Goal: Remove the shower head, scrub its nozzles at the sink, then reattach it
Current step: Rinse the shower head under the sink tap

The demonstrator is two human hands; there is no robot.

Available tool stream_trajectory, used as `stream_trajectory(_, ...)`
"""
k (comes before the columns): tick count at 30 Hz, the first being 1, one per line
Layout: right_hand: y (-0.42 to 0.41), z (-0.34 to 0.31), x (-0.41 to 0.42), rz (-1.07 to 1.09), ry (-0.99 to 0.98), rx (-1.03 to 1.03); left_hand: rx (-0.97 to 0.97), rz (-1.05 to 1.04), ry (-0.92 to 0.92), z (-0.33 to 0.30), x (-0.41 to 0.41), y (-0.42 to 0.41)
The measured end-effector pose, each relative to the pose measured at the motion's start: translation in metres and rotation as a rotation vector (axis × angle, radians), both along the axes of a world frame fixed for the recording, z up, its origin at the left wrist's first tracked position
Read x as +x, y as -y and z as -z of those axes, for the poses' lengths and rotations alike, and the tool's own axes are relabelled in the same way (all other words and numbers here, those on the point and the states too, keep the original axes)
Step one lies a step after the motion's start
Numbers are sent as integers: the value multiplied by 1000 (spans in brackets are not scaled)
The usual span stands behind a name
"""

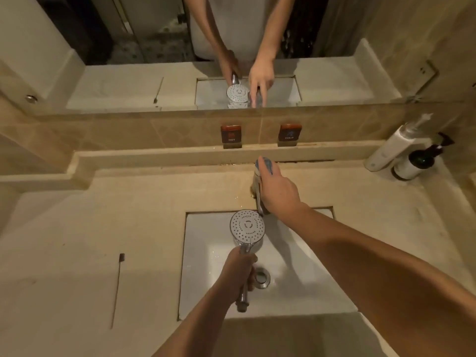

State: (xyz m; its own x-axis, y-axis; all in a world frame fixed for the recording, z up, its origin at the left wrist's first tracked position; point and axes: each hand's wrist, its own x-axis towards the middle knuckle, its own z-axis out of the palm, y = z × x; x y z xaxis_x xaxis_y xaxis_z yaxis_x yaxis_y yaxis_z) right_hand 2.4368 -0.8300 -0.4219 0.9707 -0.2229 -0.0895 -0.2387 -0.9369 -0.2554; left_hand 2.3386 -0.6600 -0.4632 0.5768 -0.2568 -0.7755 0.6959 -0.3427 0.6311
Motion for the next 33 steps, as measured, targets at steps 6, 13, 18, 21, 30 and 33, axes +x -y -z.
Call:
stream_trajectory(6,6,8,10,-19,-23,-81,73,17,5,2,1,25)
stream_trajectory(13,7,0,11,-31,-58,-58,88,21,31,8,0,42)
stream_trajectory(18,8,-6,19,-42,-77,-40,51,9,11,9,2,49)
stream_trajectory(21,8,-8,20,-36,-88,-33,38,9,4,11,0,50)
stream_trajectory(30,7,-20,21,-56,-109,30,10,-3,-1,11,0,48)
stream_trajectory(33,8,-26,21,-64,-119,55,2,-4,-2,10,0,46)
